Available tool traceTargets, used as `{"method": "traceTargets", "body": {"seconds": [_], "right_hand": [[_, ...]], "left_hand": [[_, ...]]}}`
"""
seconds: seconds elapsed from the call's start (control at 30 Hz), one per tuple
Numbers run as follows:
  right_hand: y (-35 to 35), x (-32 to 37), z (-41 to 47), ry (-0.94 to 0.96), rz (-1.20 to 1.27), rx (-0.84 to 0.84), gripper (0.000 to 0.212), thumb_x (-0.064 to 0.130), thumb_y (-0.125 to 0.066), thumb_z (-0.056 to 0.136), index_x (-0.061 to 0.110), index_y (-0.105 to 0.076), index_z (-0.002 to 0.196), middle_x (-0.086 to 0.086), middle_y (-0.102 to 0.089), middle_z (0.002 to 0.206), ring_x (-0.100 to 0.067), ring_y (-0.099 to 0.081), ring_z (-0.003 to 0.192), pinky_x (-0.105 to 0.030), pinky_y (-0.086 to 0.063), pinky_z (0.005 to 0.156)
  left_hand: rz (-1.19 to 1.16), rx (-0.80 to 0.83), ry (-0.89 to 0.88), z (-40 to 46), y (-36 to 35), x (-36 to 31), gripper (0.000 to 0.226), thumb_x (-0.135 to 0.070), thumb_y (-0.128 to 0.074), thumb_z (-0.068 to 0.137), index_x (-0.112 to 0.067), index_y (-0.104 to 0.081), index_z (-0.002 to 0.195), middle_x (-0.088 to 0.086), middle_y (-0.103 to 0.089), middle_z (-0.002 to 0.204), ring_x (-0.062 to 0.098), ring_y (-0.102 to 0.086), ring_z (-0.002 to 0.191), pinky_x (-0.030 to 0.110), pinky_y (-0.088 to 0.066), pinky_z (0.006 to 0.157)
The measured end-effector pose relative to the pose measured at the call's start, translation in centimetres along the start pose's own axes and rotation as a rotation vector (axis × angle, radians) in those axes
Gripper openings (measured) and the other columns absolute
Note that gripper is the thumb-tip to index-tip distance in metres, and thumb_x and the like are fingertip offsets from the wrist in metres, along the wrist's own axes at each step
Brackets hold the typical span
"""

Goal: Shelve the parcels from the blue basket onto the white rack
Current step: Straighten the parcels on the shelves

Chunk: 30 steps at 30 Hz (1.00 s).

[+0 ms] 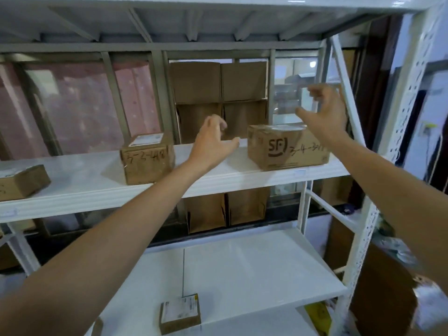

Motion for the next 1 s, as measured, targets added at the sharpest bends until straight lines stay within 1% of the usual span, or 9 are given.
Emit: {"method": "traceTargets", "body": {"seconds": [0.1, 0.23, 0.3, 0.4, 0.5, 0.63, 0.73, 0.87, 1.0], "right_hand": [[4.2, -7.3, 1.2, -0.122, 0.025, 0.022, 0.057, 0.036, -0.075, 0.079, 0.015, -0.052, 0.126, -0.004, -0.057, 0.124, -0.016, -0.055, 0.113, -0.030, -0.046, 0.093], [4.4, -16.0, 0.2, -0.276, 0.058, 0.304, 0.066, 0.036, -0.078, 0.079, 0.014, -0.048, 0.134, -0.004, -0.059, 0.129, -0.019, -0.054, 0.120, -0.030, -0.043, 0.097], [2.9, -18.4, -0.8, -0.291, 0.098, 0.442, 0.068, 0.035, -0.079, 0.078, 0.015, -0.047, 0.135, -0.006, -0.059, 0.132, -0.021, -0.055, 0.121, -0.032, -0.043, 0.099], [0.4, -20.2, -2.1, -0.299, 0.154, 0.555, 0.070, 0.033, -0.081, 0.077, 0.015, -0.049, 0.137, -0.005, -0.061, 0.131, -0.020, -0.056, 0.122, -0.035, -0.044, 0.105], [-1.2, -21.1, -2.4, -0.289, 0.200, 0.557, 0.058, 0.028, -0.078, 0.079, 0.017, -0.055, 0.132, -0.003, -0.068, 0.123, -0.018, -0.063, 0.112, -0.040, -0.047, 0.105], [-1.8, -21.0, -2.5, -0.255, 0.185, 0.526, 0.045, 0.024, -0.071, 0.086, 0.016, -0.058, 0.128, -0.004, -0.071, 0.118, -0.019, -0.067, 0.106, -0.037, -0.049, 0.102], [-2.2, -20.9, -2.3, -0.253, 0.154, 0.527, 0.044, 0.027, -0.067, 0.088, 0.018, -0.057, 0.130, -0.001, -0.070, 0.120, -0.019, -0.066, 0.107, -0.039, -0.049, 0.101], [-2.6, -21.2, -2.0, -0.246, 0.098, 0.532, 0.045, 0.032, -0.065, 0.090, 0.022, -0.054, 0.132, 0.001, -0.069, 0.124, -0.019, -0.066, 0.109, -0.040, -0.049, 0.100], [-3.0, -21.2, -2.2, -0.239, 0.050, 0.538, 0.046, 0.034, -0.063, 0.091, 0.023, -0.052, 0.134, 0.002, -0.068, 0.125, -0.020, -0.065, 0.111, -0.041, -0.048, 0.100]], "left_hand": [[0.008, 0.165, 0.186, 0.5, -7.1, 0.5, 0.048, -0.043, -0.067, 0.082, -0.014, -0.046, 0.114, -0.001, -0.046, 0.114, 0.015, -0.048, 0.104, 0.025, -0.037, 0.081], [-0.018, 0.278, 0.370, 0.0, -12.9, 2.4, 0.074, -0.050, -0.069, 0.078, -0.012, -0.041, 0.135, 0.005, -0.046, 0.139, 0.021, -0.048, 0.124, 0.031, -0.041, 0.094], [-0.046, 0.310, 0.429, -0.4, -14.4, 2.7, 0.072, -0.049, -0.069, 0.080, -0.014, -0.041, 0.136, 0.004, -0.050, 0.138, 0.020, -0.051, 0.121, 0.030, -0.043, 0.093], [-0.040, 0.270, 0.466, -0.8, -15.2, 2.6, 0.054, -0.042, -0.069, 0.083, -0.016, -0.048, 0.125, 0.002, -0.059, 0.124, 0.018, -0.056, 0.110, 0.028, -0.043, 0.087], [-0.074, 0.206, 0.484, -1.0, -15.4, 2.4, 0.045, -0.034, -0.068, 0.085, -0.015, -0.053, 0.123, 0.003, -0.061, 0.124, 0.019, -0.057, 0.112, 0.030, -0.045, 0.093], [-0.074, 0.147, 0.499, -0.9, -15.6, 2.7, 0.042, -0.032, -0.067, 0.087, -0.014, -0.056, 0.123, 0.004, -0.062, 0.125, 0.021, -0.057, 0.113, 0.031, -0.045, 0.095], [-0.041, 0.123, 0.522, -0.9, -15.9, 3.0, 0.042, -0.035, -0.066, 0.087, -0.017, -0.056, 0.123, 0.002, -0.062, 0.125, 0.020, -0.057, 0.114, 0.032, -0.044, 0.096], [0.008, 0.113, 0.543, -0.9, -16.1, 3.4, 0.040, -0.040, -0.064, 0.087, -0.020, -0.056, 0.121, 0.000, -0.062, 0.125, 0.020, -0.057, 0.116, 0.039, -0.045, 0.102], [0.012, 0.118, 0.533, -0.8, -16.2, 3.5, 0.039, -0.038, -0.063, 0.089, -0.017, -0.057, 0.121, 0.001, -0.063, 0.125, 0.020, -0.057, 0.116, 0.037, -0.045, 0.101]]}}
Point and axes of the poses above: each hand's wrist, its own z-axis towards the middle knuckle, its own y-axis out of the back of the hand, x = y × z, the point moved 7 cm from there along z, towards the middle knuckle
